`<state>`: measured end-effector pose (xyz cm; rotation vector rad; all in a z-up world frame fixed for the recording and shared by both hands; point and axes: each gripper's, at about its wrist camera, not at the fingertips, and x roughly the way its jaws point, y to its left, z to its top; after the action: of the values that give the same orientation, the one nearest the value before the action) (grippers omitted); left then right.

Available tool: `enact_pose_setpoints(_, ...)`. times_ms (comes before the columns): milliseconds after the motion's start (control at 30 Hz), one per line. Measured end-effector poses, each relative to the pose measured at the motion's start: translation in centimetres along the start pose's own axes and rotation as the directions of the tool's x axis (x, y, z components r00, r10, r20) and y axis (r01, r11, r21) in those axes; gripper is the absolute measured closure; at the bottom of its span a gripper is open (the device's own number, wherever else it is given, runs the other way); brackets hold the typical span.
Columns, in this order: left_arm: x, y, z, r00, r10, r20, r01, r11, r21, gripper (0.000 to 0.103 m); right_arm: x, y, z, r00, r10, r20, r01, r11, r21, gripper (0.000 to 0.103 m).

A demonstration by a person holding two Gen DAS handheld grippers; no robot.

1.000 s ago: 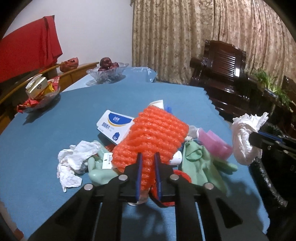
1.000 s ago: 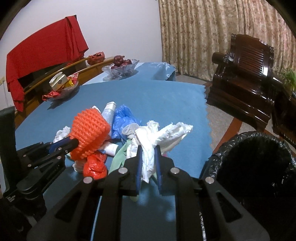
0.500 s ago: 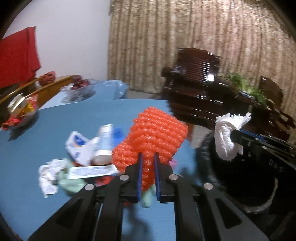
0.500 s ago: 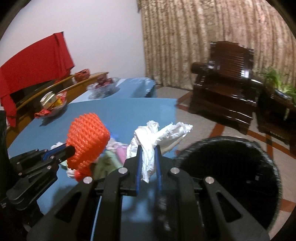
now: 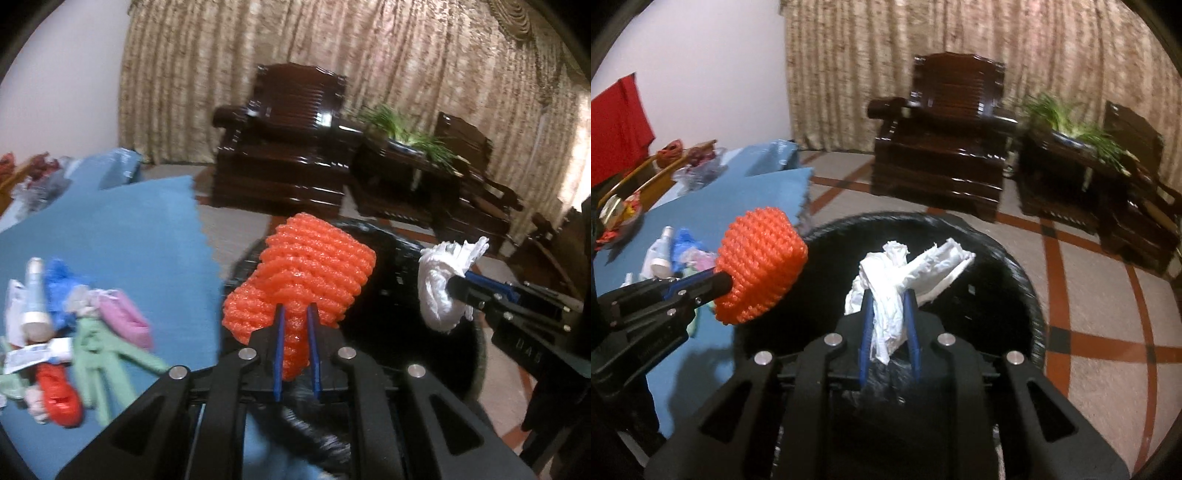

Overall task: Collect trash
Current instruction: 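Carry the foam net and tissue over the bin and release both, then grasp the pink mask with the right tool while the left tool grasps the white bottle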

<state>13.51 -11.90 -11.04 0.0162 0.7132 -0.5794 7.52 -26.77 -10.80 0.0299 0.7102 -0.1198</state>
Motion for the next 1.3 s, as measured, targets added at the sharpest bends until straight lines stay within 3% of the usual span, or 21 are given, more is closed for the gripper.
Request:
enact_pose_setpoints(33, 0.5, -0.2, 0.2, 1.000, -0.018, -0.011, 0.018, 1.000, -0.002, 0.082, 0.1, -0.5, -0.2, 1.000, 0.001, 0.000, -0.001, 1.000, 0.004, 0.078)
enact_pose_setpoints(100, 1.0, -0.6, 0.2, 0.999, -0.036, -0.023, 0.036, 0.999, -0.008, 0.073, 0.0, -1.3, -0.5, 1.000, -0.022, 0.003, 0.022, 1.000, 0.015, 0.060)
enact_pose_setpoints(167, 0.9, -0.6, 0.2, 0.999, -0.042, -0.020, 0.042, 0.999, -0.016, 0.054, 0.0, -1.4, -0.4, 1.000, -0.030, 0.007, 0.030, 0.999, 0.024, 0.051)
enact_pose_setpoints(233, 0.8, -0.1, 0.3, 0.999, -0.032, -0.012, 0.032, 0.999, -0.021, 0.050, -0.1, -1.6, -0.4, 0.999, -0.041, 0.012, 0.040, 0.999, 0.029, 0.042)
enact_pose_setpoints(367, -0.7, 1.6, 0.1, 0.999, 0.034, 0.016, -0.033, 0.999, -0.037, 0.034, -0.4, -3.6, -2.7, 0.996, -0.049, 0.070, 0.046, 0.998, 0.047, 0.014)
enact_pose_setpoints(467, -2.4, 3.6, -0.4, 0.992, 0.117, 0.038, -0.114, 0.992, -0.059, 0.019, 0.3, -3.5, -3.5, 0.995, 0.008, 0.100, -0.013, 0.999, 0.044, 0.007)
enact_pose_setpoints(633, -6.0, 8.2, -1.6, 0.964, 0.260, 0.063, -0.252, 0.961, -0.113, 0.014, 0.9, -1.2, -2.8, 0.985, 0.128, 0.115, -0.128, 0.992, -0.006, 0.006)
enact_pose_setpoints(733, -8.6, 11.3, -2.7, 0.926, 0.369, 0.079, -0.356, 0.924, -0.139, 0.014, 0.7, 0.7, -2.8, 0.973, 0.205, 0.107, -0.200, 0.978, -0.055, 0.006)
enact_pose_setpoints(967, -12.2, 16.4, -5.1, 0.851, 0.520, 0.074, -0.501, 0.846, -0.183, 0.015, 0.5, 8.3, -1.9, 0.939, 0.339, 0.066, -0.321, 0.927, -0.192, 0.006)
enact_pose_setpoints(1100, -12.5, 18.7, -6.6, 0.826, 0.561, 0.042, -0.542, 0.814, -0.208, 0.016, 0.8, 12.9, -2.1, 0.927, 0.374, 0.035, -0.354, 0.901, -0.251, 0.006)
enact_pose_setpoints(1233, -12.3, 20.4, -8.1, 0.815, 0.579, 0.011, -0.563, 0.797, -0.219, 0.019, 2.2, 16.2, -1.4, 0.927, 0.375, 0.014, -0.357, 0.892, -0.279, 0.007)
enact_pose_setpoints(1300, -12.1, 21.2, -8.6, 0.812, 0.584, -0.003, -0.568, 0.788, -0.238, 0.020, 3.0, 17.1, -0.8, 0.927, 0.374, 0.010, -0.356, 0.890, -0.286, 0.015)
